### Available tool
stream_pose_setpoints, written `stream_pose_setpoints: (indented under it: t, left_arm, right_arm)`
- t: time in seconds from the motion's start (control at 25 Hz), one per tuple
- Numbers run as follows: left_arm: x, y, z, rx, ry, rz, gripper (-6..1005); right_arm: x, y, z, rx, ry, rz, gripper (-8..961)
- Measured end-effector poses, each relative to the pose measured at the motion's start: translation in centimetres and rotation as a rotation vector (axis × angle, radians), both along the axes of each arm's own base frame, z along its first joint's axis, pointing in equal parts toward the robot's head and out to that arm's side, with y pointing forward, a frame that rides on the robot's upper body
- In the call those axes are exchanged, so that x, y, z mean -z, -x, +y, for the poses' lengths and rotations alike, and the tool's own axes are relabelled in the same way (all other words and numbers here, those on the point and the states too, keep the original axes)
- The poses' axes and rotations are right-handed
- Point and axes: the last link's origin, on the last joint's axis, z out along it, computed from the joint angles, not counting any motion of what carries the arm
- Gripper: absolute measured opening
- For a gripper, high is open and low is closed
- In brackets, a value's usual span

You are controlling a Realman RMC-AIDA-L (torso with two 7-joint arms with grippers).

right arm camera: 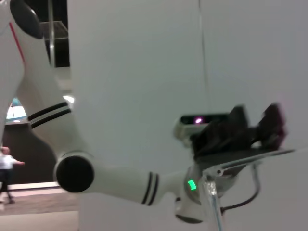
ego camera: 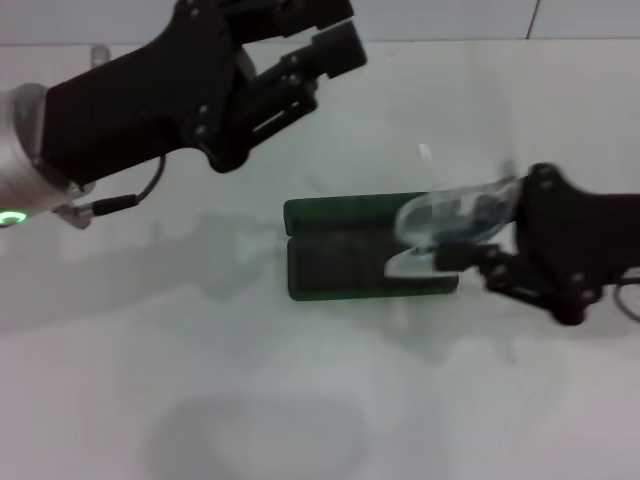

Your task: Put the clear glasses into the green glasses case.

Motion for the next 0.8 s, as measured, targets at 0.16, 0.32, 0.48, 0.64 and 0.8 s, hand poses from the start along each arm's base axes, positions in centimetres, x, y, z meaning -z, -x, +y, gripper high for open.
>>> stream_pose_setpoints:
  t: [0.16,0.32,0.48,0.64,0.8]
  left_arm:
    - [0.6,-0.9,0.2,0.035,0.025,0.007,322]
    - [1.0,-1.6,0.3,0.06,0.043,0.014,320]
    - [1.4,-2.1,0.5,0.075,0.059,0.018,320]
    - [1.6,-2.0,0.7,0.067,0.06,0.023,320]
    - [1.7,-1.7,0.8,0.057,0.053,0.03,321]
  right_arm:
    - [2.1,0.8,0.1,-0.003,0.023,-0.012,113]
    - [3.6,1.6,-0.2,-0.038,0.043,-0.036,113]
    - [4.2,2.0,-0.2,-0.046,0.048,-0.049,113]
    - [4.2,2.1,-0.2,-0.053,0.051,-0.049,112]
    - [4.1,2.1,-0.3,-0.062,0.046,-0.041,112]
